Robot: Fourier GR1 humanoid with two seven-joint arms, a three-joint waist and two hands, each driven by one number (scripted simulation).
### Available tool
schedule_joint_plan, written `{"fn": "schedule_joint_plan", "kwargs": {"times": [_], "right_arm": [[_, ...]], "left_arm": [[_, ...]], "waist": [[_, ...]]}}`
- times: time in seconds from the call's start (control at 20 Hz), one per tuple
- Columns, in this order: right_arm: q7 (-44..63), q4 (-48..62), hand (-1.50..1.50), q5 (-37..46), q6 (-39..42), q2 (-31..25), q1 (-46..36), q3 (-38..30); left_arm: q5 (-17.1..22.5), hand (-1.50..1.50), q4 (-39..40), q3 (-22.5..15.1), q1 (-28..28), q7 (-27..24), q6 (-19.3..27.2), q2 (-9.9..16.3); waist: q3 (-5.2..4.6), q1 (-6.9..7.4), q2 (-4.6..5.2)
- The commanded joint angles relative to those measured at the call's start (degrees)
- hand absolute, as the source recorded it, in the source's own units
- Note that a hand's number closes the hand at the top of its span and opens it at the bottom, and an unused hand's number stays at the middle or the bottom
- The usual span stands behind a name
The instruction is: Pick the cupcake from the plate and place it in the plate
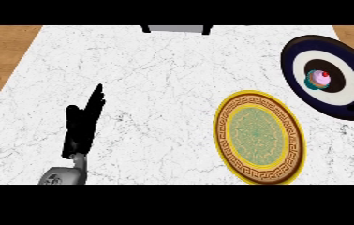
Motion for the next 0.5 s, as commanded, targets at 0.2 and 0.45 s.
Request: {"fn": "schedule_joint_plan", "kwargs": {"times": [0.2,0.45], "right_arm": [[-2.08,0.62,-1.50,-0.49,-1.02,-2.28,2.55,-0.94],[-1.54,1.28,-1.50,-1.76,1.12,-4.69,3.13,-2.33]], "left_arm": [[0.40,0.00,-1.07,-0.32,0.40,0.40,-1.27,0.35],[0.40,0.00,0.06,0.61,1.13,-1.66,-0.51,0.08]], "waist": [[0.13,0.42,0.20],[0.09,0.12,0.12]]}}
